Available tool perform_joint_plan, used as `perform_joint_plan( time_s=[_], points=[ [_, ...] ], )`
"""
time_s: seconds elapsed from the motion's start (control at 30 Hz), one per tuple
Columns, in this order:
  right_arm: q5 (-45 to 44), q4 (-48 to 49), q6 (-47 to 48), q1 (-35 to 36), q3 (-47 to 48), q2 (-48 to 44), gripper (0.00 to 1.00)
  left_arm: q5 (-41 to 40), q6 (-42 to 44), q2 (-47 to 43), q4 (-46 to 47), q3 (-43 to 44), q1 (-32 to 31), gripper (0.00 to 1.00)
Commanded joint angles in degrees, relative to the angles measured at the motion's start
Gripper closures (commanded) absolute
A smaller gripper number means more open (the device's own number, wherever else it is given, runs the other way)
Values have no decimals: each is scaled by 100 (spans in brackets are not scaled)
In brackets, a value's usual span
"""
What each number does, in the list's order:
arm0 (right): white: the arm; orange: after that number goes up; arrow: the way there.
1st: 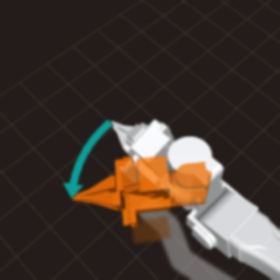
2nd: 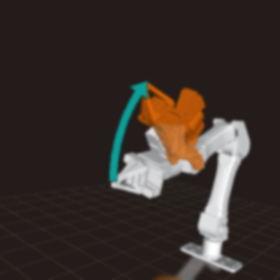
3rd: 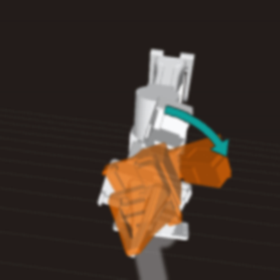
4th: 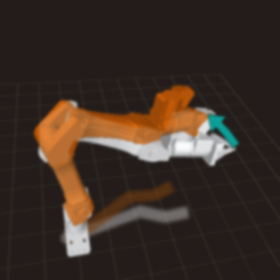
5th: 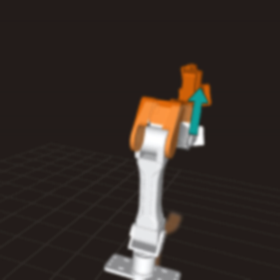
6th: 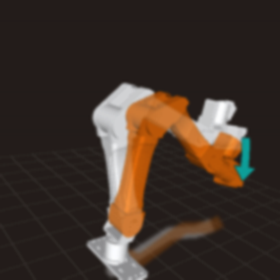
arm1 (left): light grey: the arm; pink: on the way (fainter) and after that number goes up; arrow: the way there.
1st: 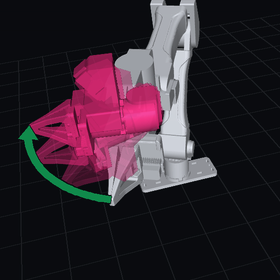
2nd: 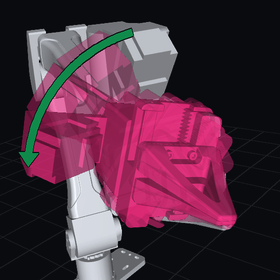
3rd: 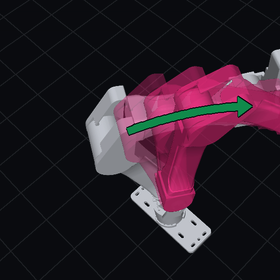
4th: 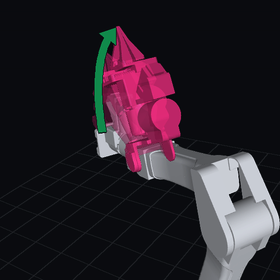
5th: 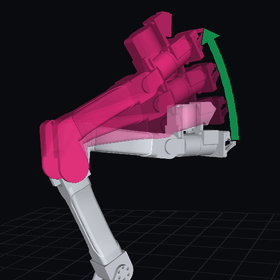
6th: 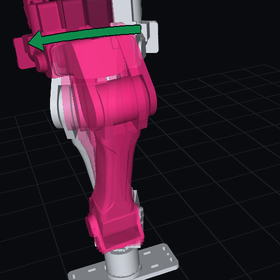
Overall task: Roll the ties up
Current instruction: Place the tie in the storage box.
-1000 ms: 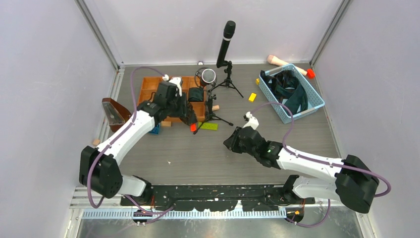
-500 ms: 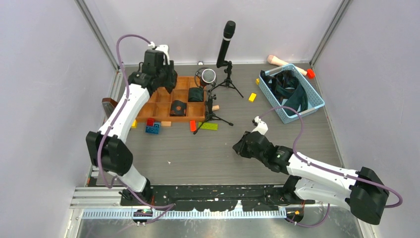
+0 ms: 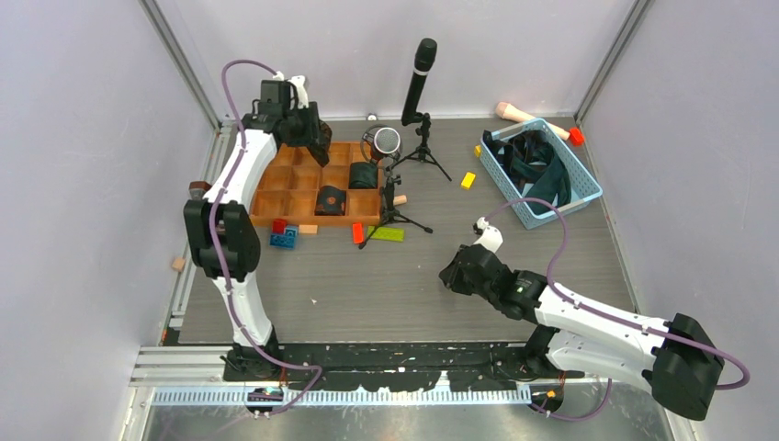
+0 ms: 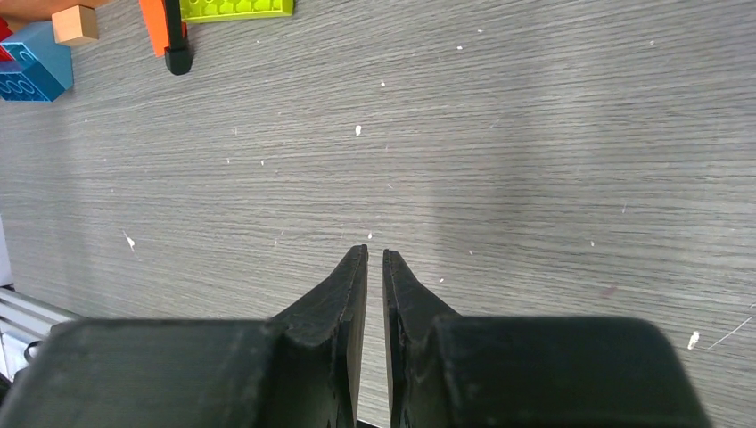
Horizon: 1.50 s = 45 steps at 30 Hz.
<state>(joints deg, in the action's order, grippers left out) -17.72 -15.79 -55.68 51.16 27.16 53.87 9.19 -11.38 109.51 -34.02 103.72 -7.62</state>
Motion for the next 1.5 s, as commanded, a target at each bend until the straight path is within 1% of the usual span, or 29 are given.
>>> perform_joint_plan(
  time_s=[0.0,0.2,0.43,0.63,0.97,1.1,1.47],
  points=[
    [-226,-59,31,-62,85,-43,81,571,111,200,343,414,59,57],
    [-218,-172,86,-118,171,40,81,1062,-44,651,667,668,236,58],
    [-205,-239,154,-203,196,-6,81,980,-102,988,793,941,351,58],
    [-177,-274,186,-248,196,-14,81,673,125,1227,382,1191,409,58],
    [-18,-275,317,-329,356,207,81,140,522,1545,-51,1426,404,58],
    [-3,-253,275,-334,356,221,81,-115,556,1612,-74,1369,407,58],
    [104,-129,239,-341,336,347,81,-503,431,1701,27,1234,404,58]
  ],
)
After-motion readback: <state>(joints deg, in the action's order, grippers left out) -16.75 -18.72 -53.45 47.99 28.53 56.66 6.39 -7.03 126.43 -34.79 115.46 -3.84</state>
